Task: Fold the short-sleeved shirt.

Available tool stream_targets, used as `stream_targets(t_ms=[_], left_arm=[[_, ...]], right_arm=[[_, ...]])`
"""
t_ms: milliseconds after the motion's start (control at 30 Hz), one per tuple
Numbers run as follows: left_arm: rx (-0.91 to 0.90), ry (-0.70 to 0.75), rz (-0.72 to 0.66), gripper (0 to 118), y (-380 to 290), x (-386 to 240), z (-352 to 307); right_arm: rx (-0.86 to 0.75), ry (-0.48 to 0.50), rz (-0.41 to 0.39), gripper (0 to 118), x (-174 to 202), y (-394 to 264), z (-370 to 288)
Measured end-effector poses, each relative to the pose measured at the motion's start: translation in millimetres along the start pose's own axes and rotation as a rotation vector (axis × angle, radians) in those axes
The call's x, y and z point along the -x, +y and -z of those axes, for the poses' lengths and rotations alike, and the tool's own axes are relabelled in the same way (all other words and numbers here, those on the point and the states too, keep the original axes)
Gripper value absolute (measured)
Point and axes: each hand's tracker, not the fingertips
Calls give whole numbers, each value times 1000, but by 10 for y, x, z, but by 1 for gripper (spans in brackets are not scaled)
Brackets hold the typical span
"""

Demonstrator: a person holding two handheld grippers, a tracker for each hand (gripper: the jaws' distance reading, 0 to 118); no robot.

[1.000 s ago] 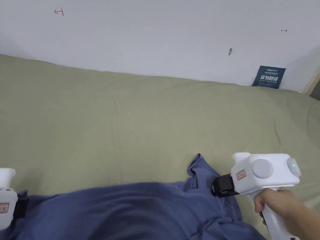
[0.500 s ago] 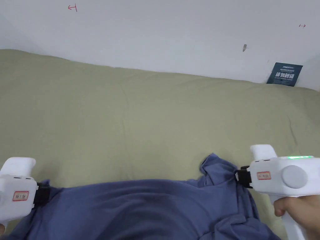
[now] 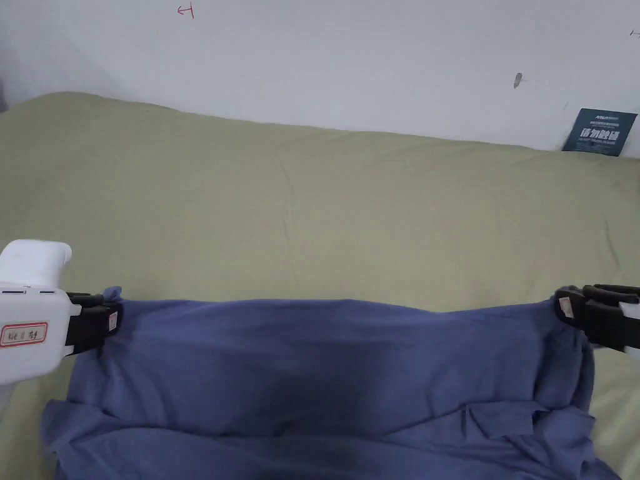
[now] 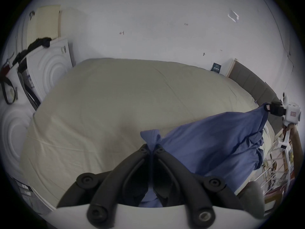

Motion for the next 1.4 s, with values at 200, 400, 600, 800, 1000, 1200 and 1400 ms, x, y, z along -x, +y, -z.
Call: stream_targets(t_ms=[200,400,600,800,1000,1200,1400], left_arm=[[0,-33,60,1,-397,-89,-405],[83,-46,55,1,-986,-26,-575],[192,-48,68,1,-1395,-26,-563],[258,-39,14,2,-1576,-7,-418],[298,-1,-47,86,-1640,-48,-375],[-1,62,-94,86,-1214,-202,-1202],[-277,-12,13,86,-729,-1006,-1542]], right_arm=[[39,2,-6,2,134,-378,-499],[160,-27,109,2,98,-990,-771],[255,-66,166,2,127,-1445,-875],[315,-95,181,2,175,-1724,-754],[347,-81,252,61,145,-1651,-742],[64,-113,298,65,389,-1114,-1450],[-222,-256,239,65,1218,-731,-1676]])
